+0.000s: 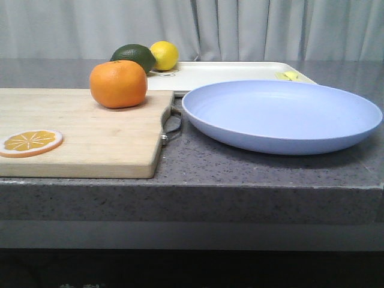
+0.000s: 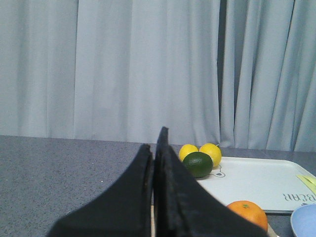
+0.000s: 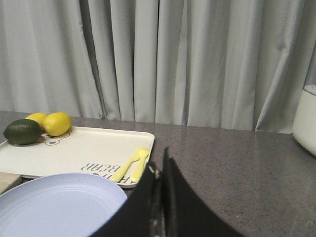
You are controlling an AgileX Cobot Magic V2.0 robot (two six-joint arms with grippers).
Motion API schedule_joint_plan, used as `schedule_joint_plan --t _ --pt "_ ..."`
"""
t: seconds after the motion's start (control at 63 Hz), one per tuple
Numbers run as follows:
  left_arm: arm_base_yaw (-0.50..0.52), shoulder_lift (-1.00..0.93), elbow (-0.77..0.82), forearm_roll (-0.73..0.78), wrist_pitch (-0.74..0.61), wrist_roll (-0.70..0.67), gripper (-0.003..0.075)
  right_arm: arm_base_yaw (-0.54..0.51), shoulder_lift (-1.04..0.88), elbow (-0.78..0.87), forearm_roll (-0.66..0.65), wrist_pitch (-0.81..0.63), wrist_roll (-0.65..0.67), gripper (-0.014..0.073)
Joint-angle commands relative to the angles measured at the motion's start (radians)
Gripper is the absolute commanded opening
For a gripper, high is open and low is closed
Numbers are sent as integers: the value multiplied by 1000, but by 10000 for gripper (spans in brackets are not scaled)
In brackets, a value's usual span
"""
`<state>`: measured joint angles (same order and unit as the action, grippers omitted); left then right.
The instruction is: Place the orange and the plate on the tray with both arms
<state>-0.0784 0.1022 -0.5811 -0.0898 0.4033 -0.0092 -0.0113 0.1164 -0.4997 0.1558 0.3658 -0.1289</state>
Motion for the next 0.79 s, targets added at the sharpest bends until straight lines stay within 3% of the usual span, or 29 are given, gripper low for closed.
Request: schedule_joint_plan --t 0.0,0.143,0.429,0.778 --pt "-6 85 -99 -1 -3 -3 -18 -5 104 -102 1 -16 -10 -68" --pt "-6 209 -187 -1 90 -3 -18 -5 248 -197 1 60 -10 -68" --pt "-6 376 -187 -1 111 -3 -18 -5 485 -214 1 100 -10 -68" --pt "-6 482 -187 2 109 -3 -17 -5 640 -214 1 188 -10 -62"
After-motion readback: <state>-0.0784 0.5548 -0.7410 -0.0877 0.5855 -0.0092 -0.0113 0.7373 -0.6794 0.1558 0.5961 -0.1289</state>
